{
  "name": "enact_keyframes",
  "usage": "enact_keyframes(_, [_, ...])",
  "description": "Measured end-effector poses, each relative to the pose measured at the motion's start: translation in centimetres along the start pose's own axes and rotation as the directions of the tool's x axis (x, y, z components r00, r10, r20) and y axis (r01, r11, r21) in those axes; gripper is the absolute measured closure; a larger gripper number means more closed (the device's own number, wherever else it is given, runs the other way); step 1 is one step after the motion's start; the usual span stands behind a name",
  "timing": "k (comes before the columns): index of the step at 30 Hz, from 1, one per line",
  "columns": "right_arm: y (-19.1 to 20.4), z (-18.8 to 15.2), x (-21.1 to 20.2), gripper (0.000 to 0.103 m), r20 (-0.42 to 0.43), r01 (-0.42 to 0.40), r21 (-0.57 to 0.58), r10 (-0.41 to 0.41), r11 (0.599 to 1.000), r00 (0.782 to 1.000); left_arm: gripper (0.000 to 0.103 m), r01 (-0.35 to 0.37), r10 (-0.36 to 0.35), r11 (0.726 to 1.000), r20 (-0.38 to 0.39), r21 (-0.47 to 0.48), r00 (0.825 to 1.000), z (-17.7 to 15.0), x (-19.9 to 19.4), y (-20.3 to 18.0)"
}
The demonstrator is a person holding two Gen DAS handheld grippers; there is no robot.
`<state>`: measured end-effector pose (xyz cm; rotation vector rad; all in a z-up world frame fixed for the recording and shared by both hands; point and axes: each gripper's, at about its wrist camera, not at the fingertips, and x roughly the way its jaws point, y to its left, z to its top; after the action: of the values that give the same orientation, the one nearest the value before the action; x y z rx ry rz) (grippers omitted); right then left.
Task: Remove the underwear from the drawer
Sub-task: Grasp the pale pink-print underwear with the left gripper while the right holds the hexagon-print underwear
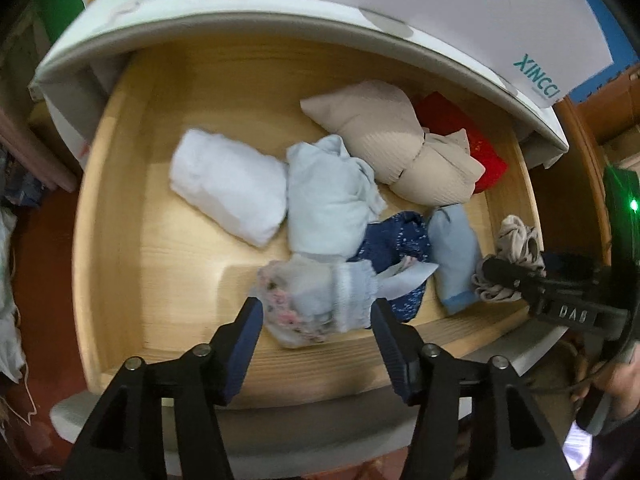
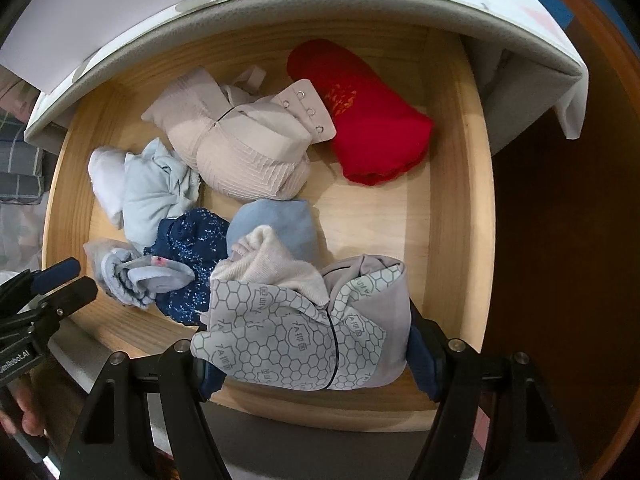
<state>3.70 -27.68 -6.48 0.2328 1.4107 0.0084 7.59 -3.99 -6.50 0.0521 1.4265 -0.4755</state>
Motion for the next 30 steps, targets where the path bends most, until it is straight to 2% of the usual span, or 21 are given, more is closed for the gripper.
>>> enact_keyframes(8, [0.5,0.9,1.3,0.032,-0.015,-0.009,-0.006,0.009,1.0,1.0,0.043,-0.053,0.049,0.997,-0.077,-0.056,0.996,1.4,2.4,-0.6])
enact_keyframes(15, [0.4,1.2,1.8,0.032,-0.021,-0.026,-0.003,0.026,1.0,0.999,0.043,-0.123,0.109,0.991,-0.199,-0.06,0.974,2.6,5.7,-1.0])
enact_keyframes(23, [-0.1,1.6,2.0,0.032,-0.029,-0.047,-0.003,0.047,0.999,0.998,0.044,-0.131,0.105,0.986,-0.231,-0.1,0.967,3.0,6.6,-0.5])
enact_keyframes(28, [-0.1,1.6,1.9,0.032,-0.028,-0.043,-0.009,0.043,0.999,0.999,0.066,-0.141,0.124,0.988,-0.206,-0.069,0.971,2.9,6.6,-0.8])
enact_keyframes(30, [-0.1,1.6,1.8,0.032,-0.027,-0.041,-0.009,0.041,0.999,0.999,0.071,-0.146,0.132,0.988,-0.195,-0.058,0.972,2.9,6.5,-1.0])
